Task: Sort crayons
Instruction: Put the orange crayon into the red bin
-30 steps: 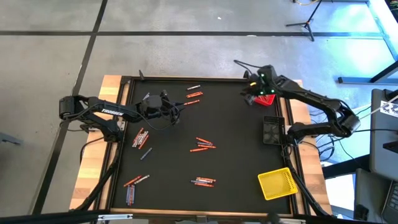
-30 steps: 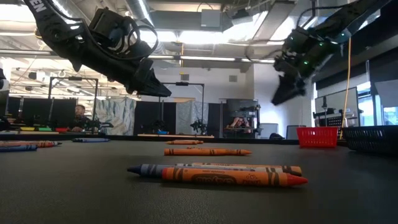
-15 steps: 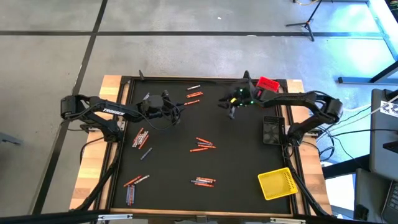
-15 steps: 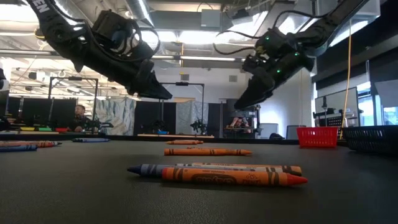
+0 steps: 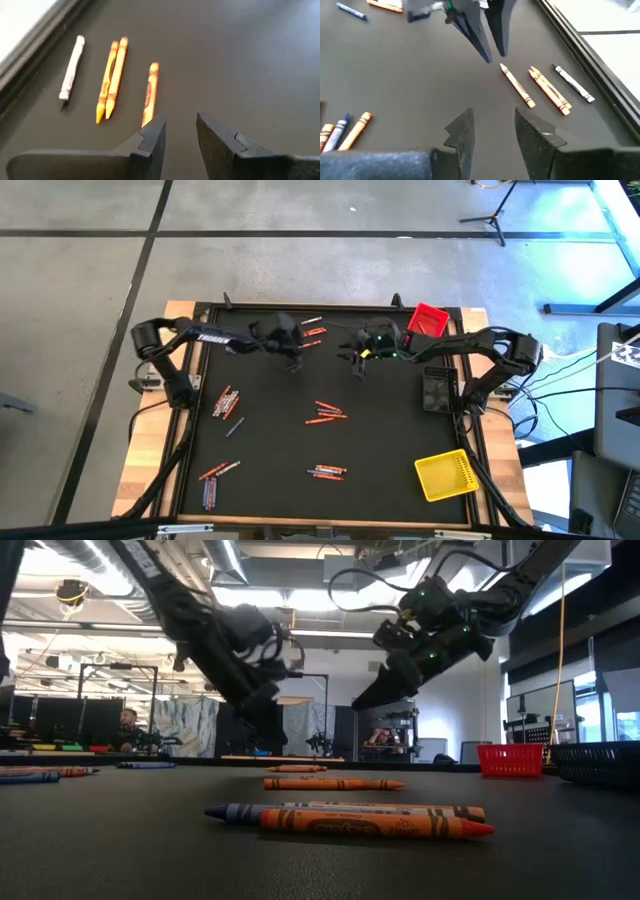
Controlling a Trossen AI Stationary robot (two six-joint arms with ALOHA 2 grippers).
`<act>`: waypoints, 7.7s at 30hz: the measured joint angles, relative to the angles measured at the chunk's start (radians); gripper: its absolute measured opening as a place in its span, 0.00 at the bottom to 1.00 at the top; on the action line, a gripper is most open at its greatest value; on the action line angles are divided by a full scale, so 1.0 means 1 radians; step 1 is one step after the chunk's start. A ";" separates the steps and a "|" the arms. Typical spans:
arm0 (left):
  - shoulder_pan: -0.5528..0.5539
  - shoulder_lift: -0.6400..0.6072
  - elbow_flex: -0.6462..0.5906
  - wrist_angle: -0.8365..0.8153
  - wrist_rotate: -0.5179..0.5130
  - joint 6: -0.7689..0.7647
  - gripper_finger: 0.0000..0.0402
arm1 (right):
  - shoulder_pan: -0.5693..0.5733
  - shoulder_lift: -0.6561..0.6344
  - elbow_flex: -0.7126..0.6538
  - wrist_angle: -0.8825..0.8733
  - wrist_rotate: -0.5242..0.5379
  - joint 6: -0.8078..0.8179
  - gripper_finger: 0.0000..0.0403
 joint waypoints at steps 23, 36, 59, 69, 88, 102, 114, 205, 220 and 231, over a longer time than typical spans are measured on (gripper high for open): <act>0.084 0.148 0.063 -0.031 0.084 0.072 0.14 | 0.000 0.015 0.000 0.014 -0.009 0.011 0.34; 0.041 0.086 0.060 -0.071 0.078 0.087 0.01 | 0.025 -0.020 0.000 -0.054 0.047 0.027 0.34; -0.231 -0.199 -0.341 0.715 0.060 0.067 0.01 | 0.147 -0.209 -0.173 0.212 0.160 0.155 0.34; -0.288 -0.199 -0.355 0.876 0.127 0.073 0.01 | 0.180 -0.047 -0.166 0.549 -0.005 0.079 0.45; -0.329 -0.199 -0.348 0.887 0.082 0.097 0.01 | 0.285 0.014 -0.094 0.660 0.025 -0.055 0.19; -0.338 -0.199 -0.347 0.865 0.085 0.097 0.14 | 0.285 0.014 -0.093 0.647 0.062 -0.032 0.03; -0.338 -0.199 -0.347 0.764 -0.170 0.095 0.32 | 0.284 -0.146 -0.092 0.318 0.530 -0.119 0.03; -0.306 -0.200 -0.341 0.717 -0.312 0.048 0.33 | 0.073 -0.438 -0.254 0.333 0.188 0.045 0.41; -0.005 -0.176 -0.053 0.058 -0.049 0.081 0.33 | 0.170 -0.441 -0.255 0.342 0.094 0.087 0.41; 0.182 -0.045 -0.015 0.117 0.161 0.110 0.32 | 0.167 -0.441 -0.255 0.345 0.113 0.085 0.41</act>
